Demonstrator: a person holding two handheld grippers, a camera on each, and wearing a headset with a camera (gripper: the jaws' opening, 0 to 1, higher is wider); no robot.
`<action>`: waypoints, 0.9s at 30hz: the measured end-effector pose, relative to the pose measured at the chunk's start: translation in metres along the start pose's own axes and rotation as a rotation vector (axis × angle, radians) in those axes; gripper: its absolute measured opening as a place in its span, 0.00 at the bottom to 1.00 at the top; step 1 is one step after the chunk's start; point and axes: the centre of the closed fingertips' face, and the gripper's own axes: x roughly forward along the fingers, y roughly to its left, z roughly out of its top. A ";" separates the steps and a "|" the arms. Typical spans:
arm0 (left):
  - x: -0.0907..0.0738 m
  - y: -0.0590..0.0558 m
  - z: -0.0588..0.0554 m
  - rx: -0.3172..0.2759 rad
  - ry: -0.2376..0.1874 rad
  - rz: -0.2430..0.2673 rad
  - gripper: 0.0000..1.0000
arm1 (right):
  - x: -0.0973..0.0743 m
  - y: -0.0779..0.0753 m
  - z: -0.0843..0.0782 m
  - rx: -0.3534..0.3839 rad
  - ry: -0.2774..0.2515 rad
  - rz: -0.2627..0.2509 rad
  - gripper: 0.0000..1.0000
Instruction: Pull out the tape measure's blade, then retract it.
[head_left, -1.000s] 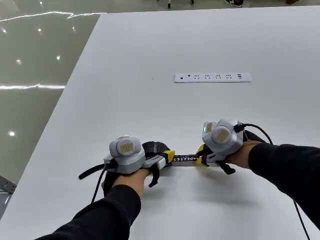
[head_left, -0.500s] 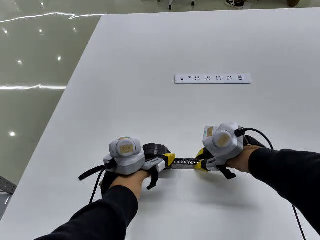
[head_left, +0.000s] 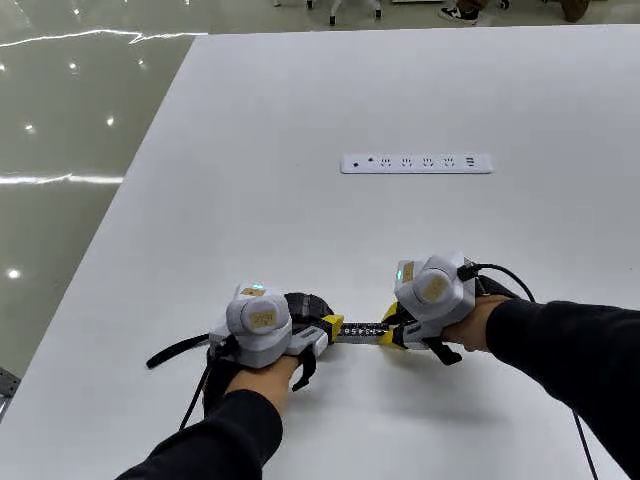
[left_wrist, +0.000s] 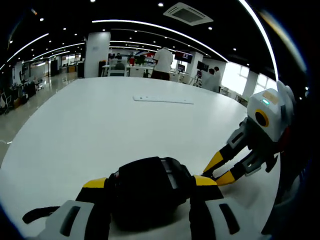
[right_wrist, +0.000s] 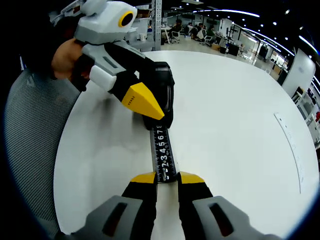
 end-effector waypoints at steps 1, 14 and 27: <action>0.000 0.000 -0.001 0.008 0.006 -0.003 0.59 | 0.000 0.000 0.000 0.003 -0.005 0.000 0.11; -0.002 0.000 -0.004 0.035 0.026 0.010 0.58 | 0.001 0.000 0.001 0.007 0.000 -0.004 0.11; -0.003 0.001 -0.002 -0.032 0.015 -0.031 0.58 | 0.009 0.000 0.012 0.011 -0.048 -0.006 0.10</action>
